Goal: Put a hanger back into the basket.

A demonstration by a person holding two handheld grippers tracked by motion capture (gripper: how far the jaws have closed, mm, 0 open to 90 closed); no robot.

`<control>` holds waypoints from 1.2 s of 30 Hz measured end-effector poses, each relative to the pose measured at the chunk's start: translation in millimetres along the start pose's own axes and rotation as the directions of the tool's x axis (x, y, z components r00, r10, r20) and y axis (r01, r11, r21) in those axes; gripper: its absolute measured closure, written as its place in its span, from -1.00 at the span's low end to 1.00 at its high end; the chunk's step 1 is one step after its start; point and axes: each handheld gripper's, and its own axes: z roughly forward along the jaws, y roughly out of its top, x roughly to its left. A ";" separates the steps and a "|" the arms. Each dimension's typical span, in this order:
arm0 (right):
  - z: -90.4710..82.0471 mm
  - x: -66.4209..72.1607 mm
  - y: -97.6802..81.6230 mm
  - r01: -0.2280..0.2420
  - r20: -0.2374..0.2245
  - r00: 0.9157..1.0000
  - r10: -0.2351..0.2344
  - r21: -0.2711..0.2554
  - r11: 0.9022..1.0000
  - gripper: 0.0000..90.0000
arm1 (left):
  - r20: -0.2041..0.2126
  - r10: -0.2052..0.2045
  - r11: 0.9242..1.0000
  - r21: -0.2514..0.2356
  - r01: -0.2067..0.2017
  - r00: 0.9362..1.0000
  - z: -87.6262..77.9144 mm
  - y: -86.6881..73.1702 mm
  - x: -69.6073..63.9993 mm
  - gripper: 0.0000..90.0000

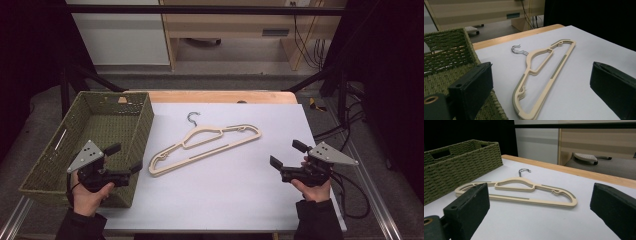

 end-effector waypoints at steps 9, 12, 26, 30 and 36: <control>2.3 1.6 -0.2 0.005 -0.006 1.000 -0.005 0.012 1.000 -0.93 | 0.022 0.022 0.999 0.026 -0.022 1.000 11.8 10.6 -8.4 -0.89; 3.7 3.8 0.1 0.013 -0.010 1.000 -0.013 0.016 1.000 -0.93 | 0.040 0.027 0.998 0.047 -0.029 0.999 19.9 15.4 -12.0 -0.88; 4.6 4.3 0.1 0.015 -0.016 1.000 -0.015 0.016 1.000 -0.92 | 0.088 0.045 0.969 0.237 -0.065 0.995 101.4 27.4 -39.2 -0.84; 5.4 4.9 -0.5 0.015 -0.017 1.000 -0.014 0.023 1.000 -0.93 | 0.056 0.035 0.956 0.290 -0.050 0.998 130.1 23.5 -36.3 -0.82; 5.8 4.9 -0.6 0.017 -0.020 1.000 -0.017 0.022 1.000 -0.92 | -0.008 -0.008 0.931 0.364 0.010 1.000 164.0 9.0 -19.4 -0.75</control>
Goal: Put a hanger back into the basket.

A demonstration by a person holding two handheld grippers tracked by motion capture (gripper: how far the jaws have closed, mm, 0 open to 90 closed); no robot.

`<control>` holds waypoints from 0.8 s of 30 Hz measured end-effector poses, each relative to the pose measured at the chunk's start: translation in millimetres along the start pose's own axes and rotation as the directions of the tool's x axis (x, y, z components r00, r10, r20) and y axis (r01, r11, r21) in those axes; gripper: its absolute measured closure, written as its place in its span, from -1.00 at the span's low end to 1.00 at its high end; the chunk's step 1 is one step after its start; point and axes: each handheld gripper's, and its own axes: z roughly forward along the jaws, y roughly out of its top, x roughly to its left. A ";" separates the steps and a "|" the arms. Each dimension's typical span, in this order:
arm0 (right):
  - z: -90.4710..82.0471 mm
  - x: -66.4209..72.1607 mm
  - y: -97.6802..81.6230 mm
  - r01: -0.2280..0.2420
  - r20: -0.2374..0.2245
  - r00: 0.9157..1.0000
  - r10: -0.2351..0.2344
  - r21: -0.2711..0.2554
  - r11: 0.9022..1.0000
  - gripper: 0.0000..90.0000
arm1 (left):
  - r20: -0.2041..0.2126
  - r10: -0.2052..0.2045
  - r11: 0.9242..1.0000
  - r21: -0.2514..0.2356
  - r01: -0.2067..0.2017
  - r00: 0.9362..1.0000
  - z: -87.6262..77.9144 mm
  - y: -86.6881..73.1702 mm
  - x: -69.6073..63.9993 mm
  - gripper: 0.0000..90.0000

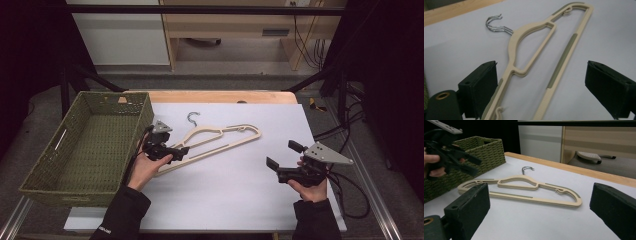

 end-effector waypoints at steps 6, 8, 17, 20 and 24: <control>0.9 0.2 -0.5 0.003 -0.005 1.000 -0.003 0.002 1.000 -0.92 | -0.063 -0.024 0.997 0.066 0.028 0.998 25.0 -5.9 16.6 -0.49; 1.4 0.1 -0.8 0.006 -0.006 1.000 -0.006 0.005 1.000 -0.92 | -0.082 -0.045 0.997 0.064 0.050 0.996 33.8 -9.6 23.3 -0.40; 3.7 1.0 -1.9 0.006 -0.010 1.000 -0.006 0.010 1.000 -0.91 | -0.150 -0.063 0.987 0.138 0.084 0.987 56.8 -24.4 37.6 -0.01; 4.0 1.4 -2.1 0.005 -0.009 1.000 -0.005 0.013 1.000 -0.91 | -0.161 -0.043 0.987 0.147 0.067 0.986 57.9 -26.3 39.5 0.16; 4.4 1.4 -2.2 0.007 -0.009 1.000 -0.007 0.015 1.000 -0.91 | -0.145 -0.051 0.987 0.146 0.073 0.988 58.9 -26.8 39.0 0.27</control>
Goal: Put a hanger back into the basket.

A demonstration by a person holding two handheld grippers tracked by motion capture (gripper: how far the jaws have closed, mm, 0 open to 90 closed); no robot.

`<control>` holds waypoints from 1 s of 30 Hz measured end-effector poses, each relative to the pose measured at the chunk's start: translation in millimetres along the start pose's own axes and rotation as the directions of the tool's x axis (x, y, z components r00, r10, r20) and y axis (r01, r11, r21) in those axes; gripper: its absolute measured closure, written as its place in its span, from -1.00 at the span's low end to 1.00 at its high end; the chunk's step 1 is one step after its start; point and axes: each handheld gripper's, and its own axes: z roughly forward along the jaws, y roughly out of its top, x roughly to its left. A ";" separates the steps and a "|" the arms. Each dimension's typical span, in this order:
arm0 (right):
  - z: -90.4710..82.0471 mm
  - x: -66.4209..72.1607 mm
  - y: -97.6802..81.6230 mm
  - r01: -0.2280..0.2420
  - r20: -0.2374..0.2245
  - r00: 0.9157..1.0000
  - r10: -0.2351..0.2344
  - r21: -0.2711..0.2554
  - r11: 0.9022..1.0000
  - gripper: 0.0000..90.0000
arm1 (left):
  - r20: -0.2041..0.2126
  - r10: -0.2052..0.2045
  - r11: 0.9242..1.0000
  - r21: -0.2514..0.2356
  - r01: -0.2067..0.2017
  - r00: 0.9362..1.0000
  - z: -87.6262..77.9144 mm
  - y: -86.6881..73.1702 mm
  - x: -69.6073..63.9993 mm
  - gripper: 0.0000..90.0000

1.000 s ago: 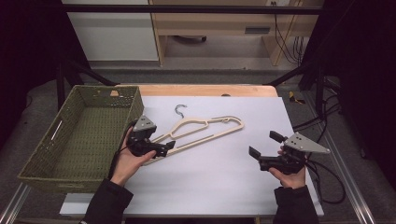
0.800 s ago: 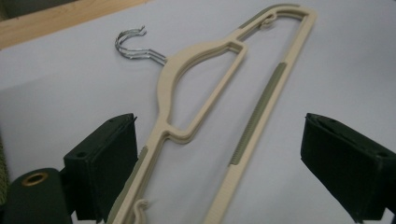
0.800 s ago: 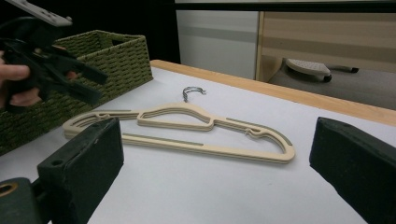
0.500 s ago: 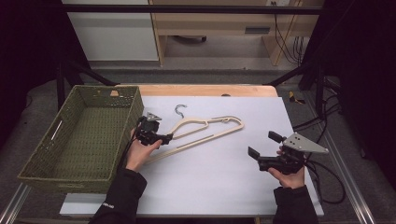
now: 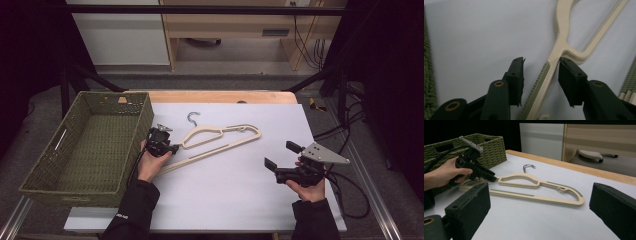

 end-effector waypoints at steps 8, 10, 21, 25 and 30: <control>-0.1 0.0 -0.1 0.002 -0.001 1.000 -0.002 0.003 1.000 -0.91 | 0.010 0.041 0.999 0.007 -0.041 0.999 -6.1 0.1 -5.5 0.55; -0.2 -0.1 -0.1 0.003 -0.002 1.000 -0.003 0.004 1.000 -0.91 | 0.019 0.058 0.998 0.014 -0.059 0.998 -8.4 -0.4 -7.5 0.60; 0.3 0.2 -0.4 0.003 -0.002 1.000 -0.003 0.002 1.000 -0.91 | 0.046 0.083 0.996 0.015 -0.084 0.995 -14.0 -1.3 -14.6 0.73; -0.1 0.2 -0.2 0.003 -0.002 1.000 -0.003 0.003 1.000 -0.91 | 0.031 0.109 0.994 0.008 -0.109 0.994 -15.6 -3.1 -18.7 0.68; 0.2 0.5 -0.4 0.002 -0.003 1.000 -0.002 0.004 1.000 -0.91 | 0.033 0.101 0.995 0.012 -0.101 0.994 -15.4 -4.4 -19.1 0.61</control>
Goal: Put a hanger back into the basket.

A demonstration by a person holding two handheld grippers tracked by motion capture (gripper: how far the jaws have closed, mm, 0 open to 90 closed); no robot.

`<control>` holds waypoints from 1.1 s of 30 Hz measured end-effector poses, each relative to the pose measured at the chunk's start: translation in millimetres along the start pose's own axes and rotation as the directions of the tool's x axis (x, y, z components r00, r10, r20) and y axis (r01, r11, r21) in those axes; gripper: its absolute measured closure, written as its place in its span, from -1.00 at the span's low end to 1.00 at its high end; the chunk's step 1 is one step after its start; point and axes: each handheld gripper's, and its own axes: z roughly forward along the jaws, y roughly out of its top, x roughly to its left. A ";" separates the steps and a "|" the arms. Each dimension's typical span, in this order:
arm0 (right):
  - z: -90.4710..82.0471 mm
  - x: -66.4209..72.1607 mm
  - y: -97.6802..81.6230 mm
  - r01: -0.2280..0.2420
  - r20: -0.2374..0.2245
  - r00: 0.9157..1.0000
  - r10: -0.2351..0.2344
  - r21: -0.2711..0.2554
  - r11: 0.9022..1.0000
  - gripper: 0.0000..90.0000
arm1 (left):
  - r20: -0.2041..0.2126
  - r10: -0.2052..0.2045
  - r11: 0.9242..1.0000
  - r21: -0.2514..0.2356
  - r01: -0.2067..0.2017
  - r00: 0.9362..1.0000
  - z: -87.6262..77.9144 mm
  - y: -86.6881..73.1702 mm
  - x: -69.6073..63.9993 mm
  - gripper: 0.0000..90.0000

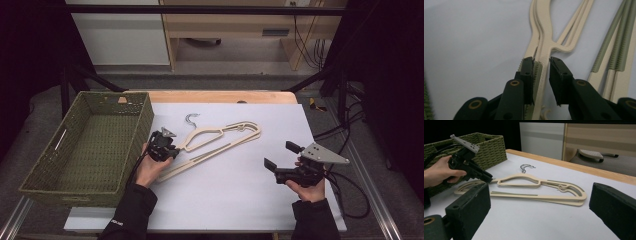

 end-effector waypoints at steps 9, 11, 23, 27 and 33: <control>-0.1 0.0 0.1 0.003 0.001 1.000 -0.003 -0.004 1.000 -0.90 | 0.040 0.015 0.999 0.032 -0.016 0.999 -4.4 -3.4 -9.2 0.75; 0.0 0.1 0.0 0.003 0.001 1.000 -0.003 -0.003 1.000 -0.90 | 0.040 0.016 0.999 0.031 -0.017 0.999 -4.9 -4.1 -10.1 0.75; 0.6 0.4 -0.3 0.002 -0.002 1.000 -0.002 -0.001 1.000 -0.90 | 0.053 -0.001 0.999 0.034 -0.001 0.999 -1.4 -12.3 -13.0 0.70; 0.7 0.7 -0.3 0.003 -0.003 1.000 -0.003 0.000 1.000 -0.90 | 0.054 -0.005 0.999 0.036 0.003 0.999 -1.9 -12.2 -15.5 0.73; 0.4 1.0 -0.3 0.001 -0.006 1.000 -0.001 0.001 1.000 -0.89 | 0.066 -0.007 0.999 0.035 0.004 0.998 -7.2 -14.9 -15.9 0.54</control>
